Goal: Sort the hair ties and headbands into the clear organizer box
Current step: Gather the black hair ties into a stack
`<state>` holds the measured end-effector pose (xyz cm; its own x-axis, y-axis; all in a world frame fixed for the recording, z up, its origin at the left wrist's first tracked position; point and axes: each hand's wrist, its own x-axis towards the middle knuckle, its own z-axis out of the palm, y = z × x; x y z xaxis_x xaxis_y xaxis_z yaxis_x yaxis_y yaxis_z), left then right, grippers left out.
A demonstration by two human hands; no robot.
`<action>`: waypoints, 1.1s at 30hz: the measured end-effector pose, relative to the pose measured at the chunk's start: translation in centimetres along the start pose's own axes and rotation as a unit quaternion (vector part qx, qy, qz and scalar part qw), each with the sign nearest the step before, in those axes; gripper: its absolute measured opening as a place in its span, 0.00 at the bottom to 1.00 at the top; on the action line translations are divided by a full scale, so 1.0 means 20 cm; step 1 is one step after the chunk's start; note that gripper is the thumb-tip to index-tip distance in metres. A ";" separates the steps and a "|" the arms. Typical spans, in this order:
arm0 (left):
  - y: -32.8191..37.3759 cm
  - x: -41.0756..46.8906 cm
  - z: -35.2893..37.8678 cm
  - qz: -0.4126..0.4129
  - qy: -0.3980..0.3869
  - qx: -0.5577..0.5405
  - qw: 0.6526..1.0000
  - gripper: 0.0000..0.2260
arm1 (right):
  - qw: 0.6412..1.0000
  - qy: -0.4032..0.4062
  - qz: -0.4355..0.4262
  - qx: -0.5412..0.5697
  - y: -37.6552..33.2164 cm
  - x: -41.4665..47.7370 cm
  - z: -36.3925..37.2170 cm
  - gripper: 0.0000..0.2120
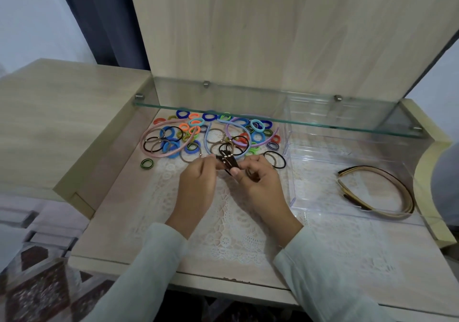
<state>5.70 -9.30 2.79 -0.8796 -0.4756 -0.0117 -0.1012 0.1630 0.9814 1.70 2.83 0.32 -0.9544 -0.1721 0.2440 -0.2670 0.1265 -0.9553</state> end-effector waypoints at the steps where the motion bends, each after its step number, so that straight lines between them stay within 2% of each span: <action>1: -0.01 0.01 0.03 -0.027 0.000 -0.022 0.999 0.15 | 1.000 0.004 0.003 0.012 0.00 0.00 -0.01 0.10; 2: -0.01 0.03 0.05 -0.052 -0.001 -0.048 0.997 0.16 | 1.000 0.010 0.000 0.013 0.00 0.00 -0.01 0.11; 4: -0.03 0.06 0.09 -0.074 -0.012 -0.114 0.991 0.16 | 1.000 0.013 -0.007 0.007 0.00 0.01 -0.02 0.06; 5: -0.04 0.07 0.10 -0.071 -0.016 -0.143 0.987 0.16 | 1.000 0.009 -0.006 0.009 0.00 0.01 -0.03 0.03; 8: -0.04 0.07 0.10 -0.054 -0.024 -0.214 0.975 0.16 | 1.000 0.005 -0.001 0.023 0.01 0.01 -0.04 0.04; 15: 0.01 0.07 0.08 -0.111 -0.108 -0.392 0.907 0.13 | 0.999 -0.002 0.004 0.047 0.01 0.01 -0.05 0.04; 19: 0.02 0.04 0.08 -0.136 -0.156 -0.427 0.880 0.14 | 0.998 -0.010 -0.016 0.056 0.02 0.01 -0.04 0.06; 22: 0.01 0.04 0.08 -0.154 -0.164 -0.432 0.873 0.14 | 0.998 -0.016 -0.017 0.057 0.02 0.01 -0.05 0.09; 25: 0.00 0.05 0.08 -0.159 -0.161 -0.435 0.872 0.14 | 0.997 -0.019 0.002 0.073 0.03 0.01 -0.06 0.06; 30: -0.01 0.07 0.06 -0.160 -0.164 -0.459 0.858 0.17 | 0.998 -0.033 -0.014 0.058 0.02 0.01 -0.06 0.02; 33: -0.01 0.07 0.05 -0.165 -0.167 -0.478 0.846 0.18 | 0.998 -0.037 -0.011 0.057 0.02 0.00 -0.05 0.02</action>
<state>4.02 -9.11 2.39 -0.9753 -0.0621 -0.2122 -0.0849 -0.7810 0.6187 1.34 3.93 0.06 -0.9350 -0.2457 0.2557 -0.2664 0.0107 -0.9638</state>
